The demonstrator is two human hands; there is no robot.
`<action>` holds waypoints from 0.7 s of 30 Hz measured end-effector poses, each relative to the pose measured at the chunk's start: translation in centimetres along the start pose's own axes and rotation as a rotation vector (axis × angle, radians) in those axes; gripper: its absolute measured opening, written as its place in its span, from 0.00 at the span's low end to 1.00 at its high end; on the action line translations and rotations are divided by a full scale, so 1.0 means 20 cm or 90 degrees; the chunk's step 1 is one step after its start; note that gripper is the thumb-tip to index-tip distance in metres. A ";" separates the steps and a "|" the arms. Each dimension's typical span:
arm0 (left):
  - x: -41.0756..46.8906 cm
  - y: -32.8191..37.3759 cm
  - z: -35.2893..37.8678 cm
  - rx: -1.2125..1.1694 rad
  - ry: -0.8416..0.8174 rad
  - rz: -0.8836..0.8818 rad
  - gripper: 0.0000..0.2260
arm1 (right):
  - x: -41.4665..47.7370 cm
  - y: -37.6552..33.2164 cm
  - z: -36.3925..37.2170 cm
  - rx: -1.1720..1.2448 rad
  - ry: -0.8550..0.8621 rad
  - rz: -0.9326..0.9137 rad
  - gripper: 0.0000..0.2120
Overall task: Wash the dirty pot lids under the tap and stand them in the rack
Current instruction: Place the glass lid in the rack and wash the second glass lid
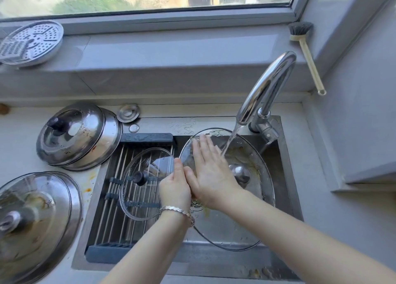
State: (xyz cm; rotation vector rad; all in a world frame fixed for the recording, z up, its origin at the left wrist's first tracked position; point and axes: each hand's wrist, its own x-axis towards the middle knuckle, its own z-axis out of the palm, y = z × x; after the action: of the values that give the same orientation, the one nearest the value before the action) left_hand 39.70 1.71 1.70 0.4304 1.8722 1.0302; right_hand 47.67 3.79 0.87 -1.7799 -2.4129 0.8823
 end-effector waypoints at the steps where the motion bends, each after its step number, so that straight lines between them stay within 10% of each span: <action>1: 0.00 0.00 0.00 -0.018 -0.012 -0.005 0.25 | 0.04 0.01 -0.01 -0.004 0.000 0.020 0.31; 5: -0.03 0.00 0.01 -0.038 -0.035 -0.003 0.25 | 0.13 0.01 -0.06 0.071 0.009 0.186 0.30; 10: -0.03 0.00 -0.03 -0.029 0.010 0.024 0.23 | 0.06 -0.04 -0.01 0.071 -0.014 -0.014 0.29; 14: -0.05 -0.02 -0.04 -0.045 -0.048 0.015 0.26 | 0.14 0.03 -0.07 0.123 -0.012 0.228 0.31; 18: -0.01 -0.03 -0.05 -0.002 0.017 0.047 0.24 | 0.00 -0.08 -0.03 0.053 -0.048 -0.015 0.29; 21: -0.01 -0.01 -0.05 -0.038 -0.012 0.046 0.24 | 0.06 -0.04 -0.04 0.043 -0.014 0.019 0.31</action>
State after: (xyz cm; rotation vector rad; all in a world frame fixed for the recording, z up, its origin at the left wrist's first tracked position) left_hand 39.06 0.96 1.91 0.4735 1.8161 1.1242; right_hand 46.94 5.00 1.58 -1.7968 -2.3440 0.9790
